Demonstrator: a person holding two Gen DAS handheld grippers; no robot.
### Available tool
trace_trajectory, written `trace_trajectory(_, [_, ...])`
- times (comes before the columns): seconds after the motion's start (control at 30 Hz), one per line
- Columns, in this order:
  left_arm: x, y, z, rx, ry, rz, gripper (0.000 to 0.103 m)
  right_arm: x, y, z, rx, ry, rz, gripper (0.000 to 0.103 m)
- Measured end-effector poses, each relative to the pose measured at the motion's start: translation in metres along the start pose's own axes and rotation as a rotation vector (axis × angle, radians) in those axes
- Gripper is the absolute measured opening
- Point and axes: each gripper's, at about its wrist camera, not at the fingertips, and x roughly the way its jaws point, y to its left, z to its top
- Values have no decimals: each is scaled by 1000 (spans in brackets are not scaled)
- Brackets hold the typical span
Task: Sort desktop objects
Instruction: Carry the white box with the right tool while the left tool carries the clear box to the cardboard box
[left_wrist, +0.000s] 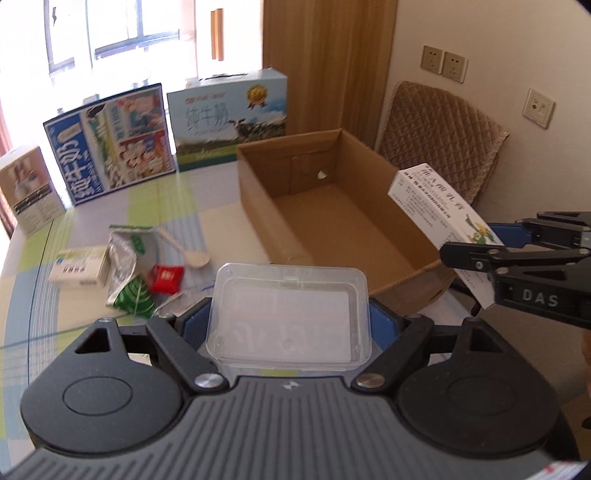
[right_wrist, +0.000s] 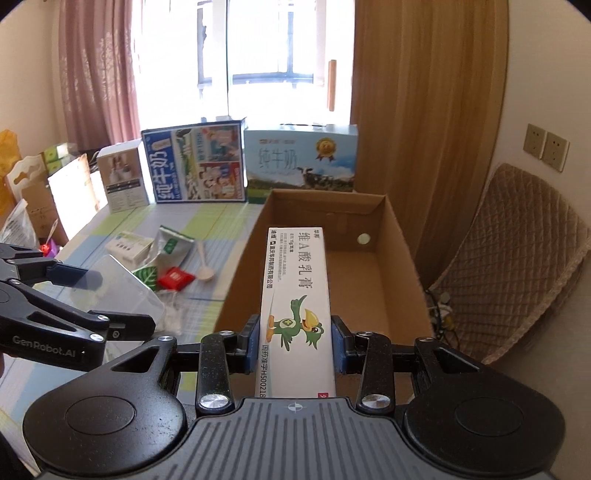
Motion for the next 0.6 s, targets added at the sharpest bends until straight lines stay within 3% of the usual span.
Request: trace_trajectory(0.6, [69, -43, 46, 130, -12, -93, 83, 54, -66, 21, 58, 16, -41, 35])
